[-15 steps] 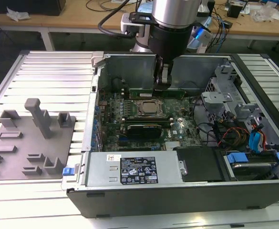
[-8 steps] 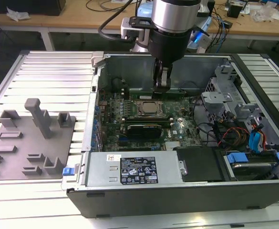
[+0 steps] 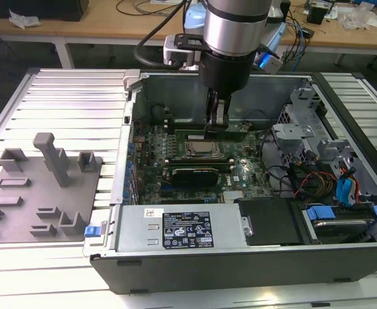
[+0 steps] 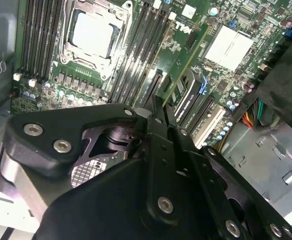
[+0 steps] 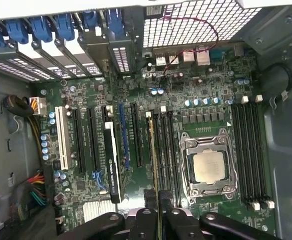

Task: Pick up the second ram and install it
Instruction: 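Pick up the second ram and move it above second insertion slot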

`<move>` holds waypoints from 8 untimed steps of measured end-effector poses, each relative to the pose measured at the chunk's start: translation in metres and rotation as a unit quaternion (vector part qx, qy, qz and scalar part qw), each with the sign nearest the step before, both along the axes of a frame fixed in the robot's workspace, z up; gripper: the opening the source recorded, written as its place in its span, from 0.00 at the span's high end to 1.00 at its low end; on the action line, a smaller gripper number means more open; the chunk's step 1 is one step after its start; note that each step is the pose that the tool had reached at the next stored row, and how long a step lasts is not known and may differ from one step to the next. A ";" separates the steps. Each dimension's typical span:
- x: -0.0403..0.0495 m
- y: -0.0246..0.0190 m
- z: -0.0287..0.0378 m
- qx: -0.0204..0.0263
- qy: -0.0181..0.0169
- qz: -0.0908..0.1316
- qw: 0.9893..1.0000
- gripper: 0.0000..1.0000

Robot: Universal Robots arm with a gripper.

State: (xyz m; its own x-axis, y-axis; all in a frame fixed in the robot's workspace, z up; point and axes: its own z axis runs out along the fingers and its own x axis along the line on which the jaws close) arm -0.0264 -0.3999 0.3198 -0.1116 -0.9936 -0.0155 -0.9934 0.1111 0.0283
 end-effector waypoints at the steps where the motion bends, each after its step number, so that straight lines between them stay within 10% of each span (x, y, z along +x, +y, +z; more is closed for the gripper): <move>1: 0.0000 0.0000 -0.0013 0.000 0.000 0.000 1.000 0.86; 8: 0.0005 0.0019 -0.0045 0.000 0.000 0.000 1.000 0.86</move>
State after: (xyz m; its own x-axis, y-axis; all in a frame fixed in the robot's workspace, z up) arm -0.0259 -0.3980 0.3153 -0.1115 -0.9936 -0.0155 -0.9934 0.1110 0.0284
